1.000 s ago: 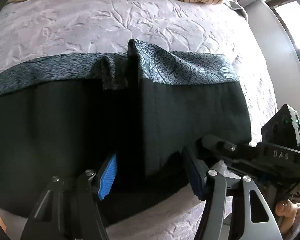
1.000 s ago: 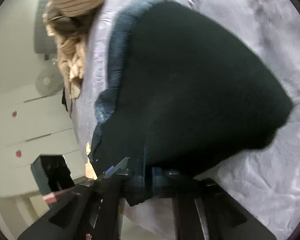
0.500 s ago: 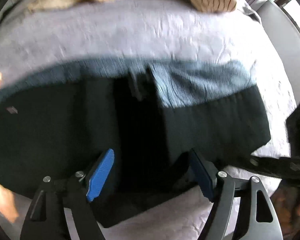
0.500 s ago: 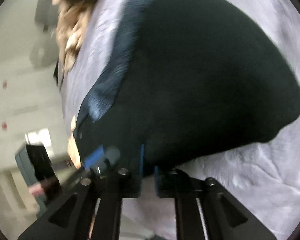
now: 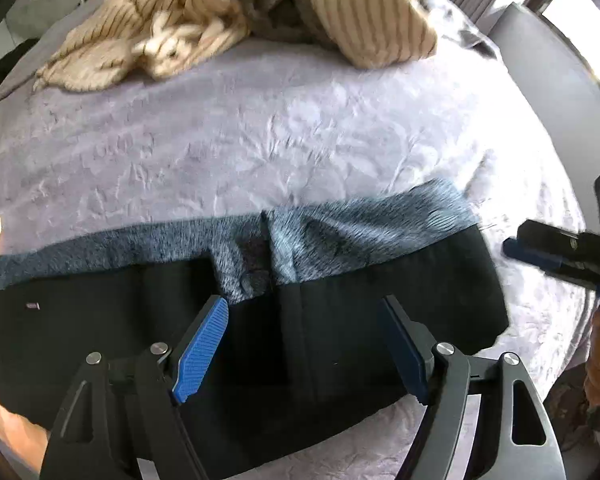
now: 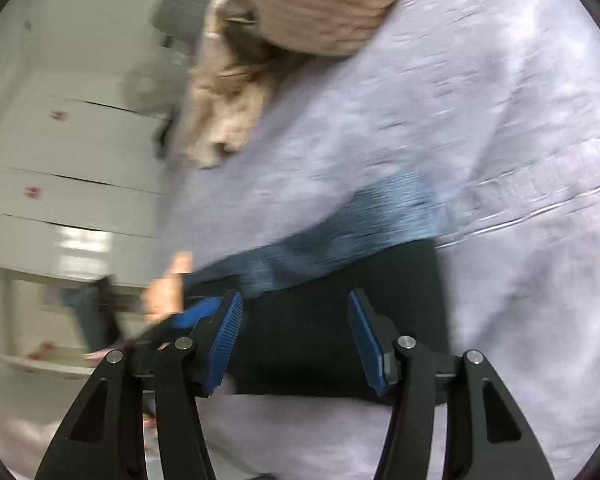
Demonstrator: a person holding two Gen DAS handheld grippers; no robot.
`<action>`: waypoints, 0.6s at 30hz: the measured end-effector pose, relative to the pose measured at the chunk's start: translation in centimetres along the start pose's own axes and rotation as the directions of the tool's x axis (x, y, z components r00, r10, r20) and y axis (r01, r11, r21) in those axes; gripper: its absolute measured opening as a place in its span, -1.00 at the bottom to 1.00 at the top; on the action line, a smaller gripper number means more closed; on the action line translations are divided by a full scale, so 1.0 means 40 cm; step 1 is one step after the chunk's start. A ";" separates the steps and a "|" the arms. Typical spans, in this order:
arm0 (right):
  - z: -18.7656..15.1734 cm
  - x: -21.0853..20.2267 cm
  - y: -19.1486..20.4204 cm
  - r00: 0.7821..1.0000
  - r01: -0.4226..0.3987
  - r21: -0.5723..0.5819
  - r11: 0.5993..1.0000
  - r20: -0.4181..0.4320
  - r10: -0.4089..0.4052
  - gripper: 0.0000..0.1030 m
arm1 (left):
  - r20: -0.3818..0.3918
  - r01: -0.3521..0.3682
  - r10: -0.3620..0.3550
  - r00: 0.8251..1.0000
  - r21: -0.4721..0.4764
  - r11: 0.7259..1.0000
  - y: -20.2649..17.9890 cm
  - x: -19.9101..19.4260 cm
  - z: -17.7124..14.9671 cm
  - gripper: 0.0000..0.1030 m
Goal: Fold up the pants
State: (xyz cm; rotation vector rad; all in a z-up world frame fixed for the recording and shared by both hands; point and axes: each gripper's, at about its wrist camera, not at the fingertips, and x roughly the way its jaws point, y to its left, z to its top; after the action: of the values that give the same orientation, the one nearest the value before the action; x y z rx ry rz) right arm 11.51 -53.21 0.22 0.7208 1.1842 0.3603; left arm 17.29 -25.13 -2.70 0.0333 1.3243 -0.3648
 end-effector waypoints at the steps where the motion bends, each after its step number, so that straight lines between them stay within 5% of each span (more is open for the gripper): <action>1: 0.004 -0.006 -0.031 0.999 0.033 0.021 0.999 0.014 -0.033 0.14 | -0.029 0.001 -0.001 1.000 -0.009 1.000 0.004 0.019 0.002 0.52; 8: 0.060 0.110 -0.231 0.999 0.007 0.265 0.964 -0.044 0.005 0.09 | -0.055 -0.053 0.052 0.997 -0.022 0.998 0.034 0.042 -0.033 0.52; 10: 0.052 0.139 -0.185 0.998 0.034 0.190 0.981 -0.065 -0.022 0.08 | -0.035 -0.069 0.068 0.997 -0.028 0.997 0.046 0.020 -0.041 0.52; 11: 0.044 0.154 -0.130 0.989 0.128 0.066 0.990 -0.076 -0.123 0.08 | -0.024 -0.078 0.077 0.997 -0.025 0.997 0.047 0.009 -0.039 0.52; 14: 0.048 0.177 -0.059 0.961 0.259 -0.064 0.964 -0.079 -0.264 0.09 | 0.003 -0.078 0.078 0.997 -0.003 0.997 0.028 -0.007 -0.011 0.52; 18: 0.065 0.150 -0.066 0.973 0.215 0.006 0.976 -0.081 -0.214 0.14 | 0.000 -0.044 0.044 0.999 0.029 0.999 -0.035 0.024 0.013 0.52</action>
State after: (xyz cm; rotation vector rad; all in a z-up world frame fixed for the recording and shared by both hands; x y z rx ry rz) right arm 15.77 -52.31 -5.34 0.5879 1.3288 0.2011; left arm 17.56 -26.81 -3.21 0.0868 1.3167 -0.3460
